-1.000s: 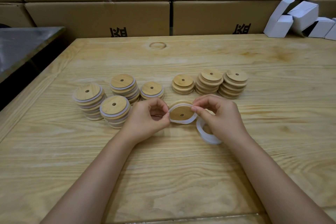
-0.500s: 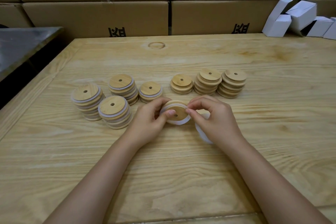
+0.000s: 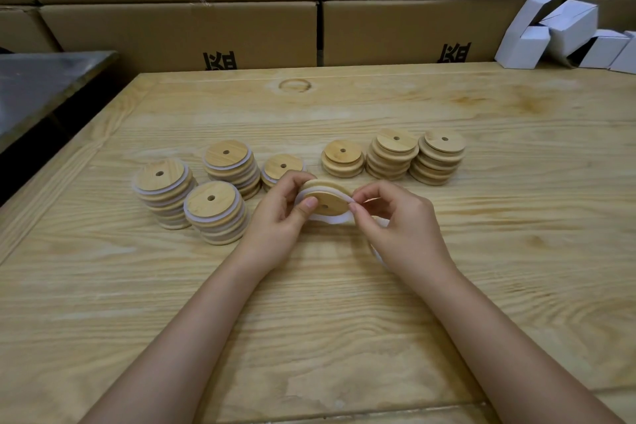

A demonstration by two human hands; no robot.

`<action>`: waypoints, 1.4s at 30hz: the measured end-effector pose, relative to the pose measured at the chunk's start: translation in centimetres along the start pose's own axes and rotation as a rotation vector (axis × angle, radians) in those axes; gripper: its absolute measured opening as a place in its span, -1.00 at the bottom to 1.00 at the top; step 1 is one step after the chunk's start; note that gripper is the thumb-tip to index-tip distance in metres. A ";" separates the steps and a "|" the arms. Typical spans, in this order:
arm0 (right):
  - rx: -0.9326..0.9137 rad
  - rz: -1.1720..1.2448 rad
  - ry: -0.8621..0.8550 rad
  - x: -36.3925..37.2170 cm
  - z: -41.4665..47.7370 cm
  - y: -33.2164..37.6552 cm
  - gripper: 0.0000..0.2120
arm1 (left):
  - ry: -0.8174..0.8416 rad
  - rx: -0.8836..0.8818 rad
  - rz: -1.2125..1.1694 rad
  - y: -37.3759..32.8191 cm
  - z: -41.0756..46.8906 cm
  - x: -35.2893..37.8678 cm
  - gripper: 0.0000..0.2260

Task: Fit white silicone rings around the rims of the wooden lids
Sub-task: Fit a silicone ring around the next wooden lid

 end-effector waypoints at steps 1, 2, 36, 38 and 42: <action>0.011 0.013 -0.004 -0.1 0.0 0.0 -0.86 | -0.006 -0.009 -0.006 0.0 0.0 0.0 -0.82; 0.024 0.030 -0.008 -0.1 0.1 0.0 -0.82 | -0.014 -0.019 -0.012 0.0 0.0 -0.1 -0.81; -0.217 -0.148 -0.098 0.2 -0.6 1.2 -0.90 | -0.098 0.078 0.258 -0.4 -0.4 0.4 -0.83; -0.212 -0.138 -0.091 0.3 -0.7 1.2 -0.92 | -0.096 0.070 0.235 -0.4 -0.3 0.3 -0.83; -0.191 -0.103 -0.103 0.3 -0.7 1.3 -0.94 | -0.064 0.081 0.236 -0.3 -0.2 0.4 -0.81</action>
Point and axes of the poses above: each hand's wrist, its own z-axis towards the middle knuckle, its own x-axis out of the palm, y = z × x, the point moved 2 cm from there along z, towards the middle knuckle
